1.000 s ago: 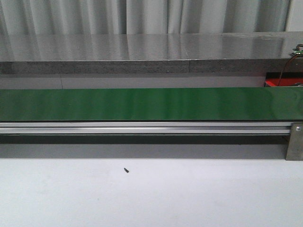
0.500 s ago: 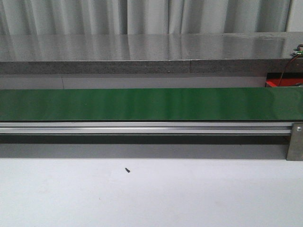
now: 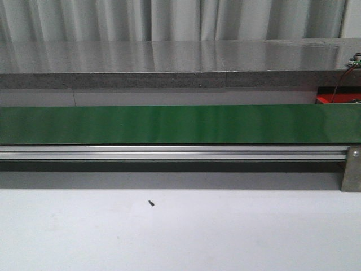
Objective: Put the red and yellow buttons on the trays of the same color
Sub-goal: 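Set the yellow button on the belt start and open the left gripper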
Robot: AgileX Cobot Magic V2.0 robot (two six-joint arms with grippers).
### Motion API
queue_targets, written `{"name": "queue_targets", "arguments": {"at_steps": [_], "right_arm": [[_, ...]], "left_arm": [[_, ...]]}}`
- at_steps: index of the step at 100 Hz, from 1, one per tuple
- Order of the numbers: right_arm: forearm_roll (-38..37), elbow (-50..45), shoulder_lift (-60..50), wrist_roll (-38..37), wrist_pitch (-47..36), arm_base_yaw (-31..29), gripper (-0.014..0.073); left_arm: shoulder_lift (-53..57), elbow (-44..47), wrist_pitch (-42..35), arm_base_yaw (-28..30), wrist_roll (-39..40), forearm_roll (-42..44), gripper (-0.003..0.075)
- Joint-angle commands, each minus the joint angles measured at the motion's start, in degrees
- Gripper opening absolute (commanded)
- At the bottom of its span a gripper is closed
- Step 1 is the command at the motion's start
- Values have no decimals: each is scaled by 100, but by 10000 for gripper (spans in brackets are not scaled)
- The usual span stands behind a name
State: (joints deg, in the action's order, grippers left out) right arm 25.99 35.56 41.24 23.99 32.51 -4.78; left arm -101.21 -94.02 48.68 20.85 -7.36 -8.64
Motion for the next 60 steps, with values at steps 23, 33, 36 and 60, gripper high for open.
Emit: {"name": "queue_targets", "arguments": {"at_steps": [23,33,36,60], "right_arm": [[68,141,-36,-10,-317,1,-68],[68,141,-36,-10,-317,1,-68],[68,141,-36,-10,-317,1,-68],[68,141,-36,-10,-317,1,-68]], "left_arm": [[982,1420,-1140,-174,-66,-167,63],[982,1565,-1251,-355,-110,-167,63],[982,1576,-1263,-423,-130,-167,63],[822,1576,-1357,-725,-305,-167,63]]}}
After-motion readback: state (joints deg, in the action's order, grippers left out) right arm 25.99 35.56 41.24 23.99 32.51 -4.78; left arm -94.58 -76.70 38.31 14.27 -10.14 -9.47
